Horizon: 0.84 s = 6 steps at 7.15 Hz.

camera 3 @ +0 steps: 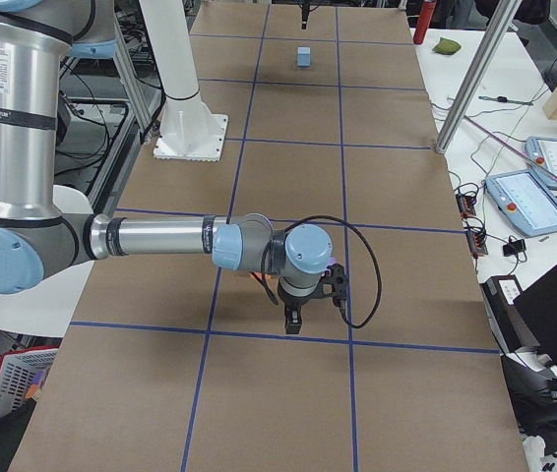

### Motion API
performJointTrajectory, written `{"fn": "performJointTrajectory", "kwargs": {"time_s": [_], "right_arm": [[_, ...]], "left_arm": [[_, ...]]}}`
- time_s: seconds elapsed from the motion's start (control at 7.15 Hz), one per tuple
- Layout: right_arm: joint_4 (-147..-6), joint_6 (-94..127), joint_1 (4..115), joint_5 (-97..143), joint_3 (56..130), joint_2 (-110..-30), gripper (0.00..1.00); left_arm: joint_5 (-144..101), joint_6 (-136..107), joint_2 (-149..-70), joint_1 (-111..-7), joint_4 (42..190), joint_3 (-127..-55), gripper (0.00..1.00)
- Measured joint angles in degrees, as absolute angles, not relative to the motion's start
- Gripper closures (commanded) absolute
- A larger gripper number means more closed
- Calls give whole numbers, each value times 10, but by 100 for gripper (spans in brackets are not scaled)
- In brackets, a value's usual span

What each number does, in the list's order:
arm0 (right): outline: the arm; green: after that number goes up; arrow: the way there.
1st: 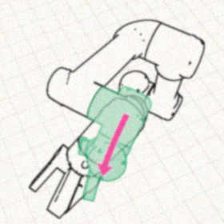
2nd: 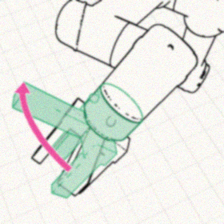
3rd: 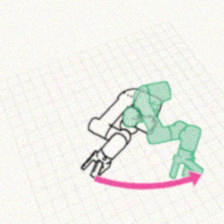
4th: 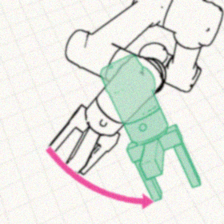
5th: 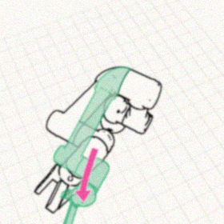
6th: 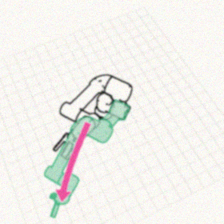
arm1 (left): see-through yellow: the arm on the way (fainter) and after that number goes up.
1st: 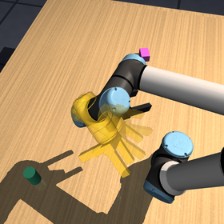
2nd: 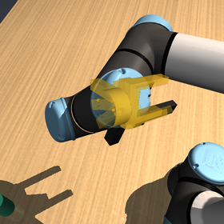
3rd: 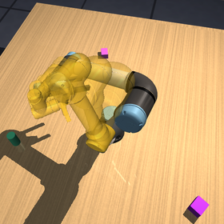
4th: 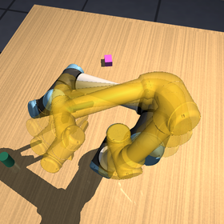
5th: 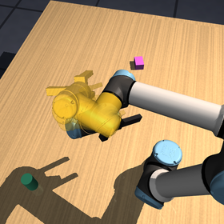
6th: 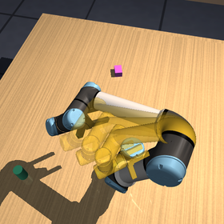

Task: Place blue block between orange and purple blocks
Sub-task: 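Lower the left gripper onto the light blue cube and grasp it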

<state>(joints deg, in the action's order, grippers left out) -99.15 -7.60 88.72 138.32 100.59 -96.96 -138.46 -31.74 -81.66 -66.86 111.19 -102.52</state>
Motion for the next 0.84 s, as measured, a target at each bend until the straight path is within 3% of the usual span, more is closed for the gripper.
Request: {"fn": "performJointTrajectory", "kwargs": {"time_s": [0.84], "right_arm": [[-991, -74, 870, 1384, 1008, -965, 0]], "left_arm": [[-1312, -415, -866, -573, 1138, -973, 0]]}}
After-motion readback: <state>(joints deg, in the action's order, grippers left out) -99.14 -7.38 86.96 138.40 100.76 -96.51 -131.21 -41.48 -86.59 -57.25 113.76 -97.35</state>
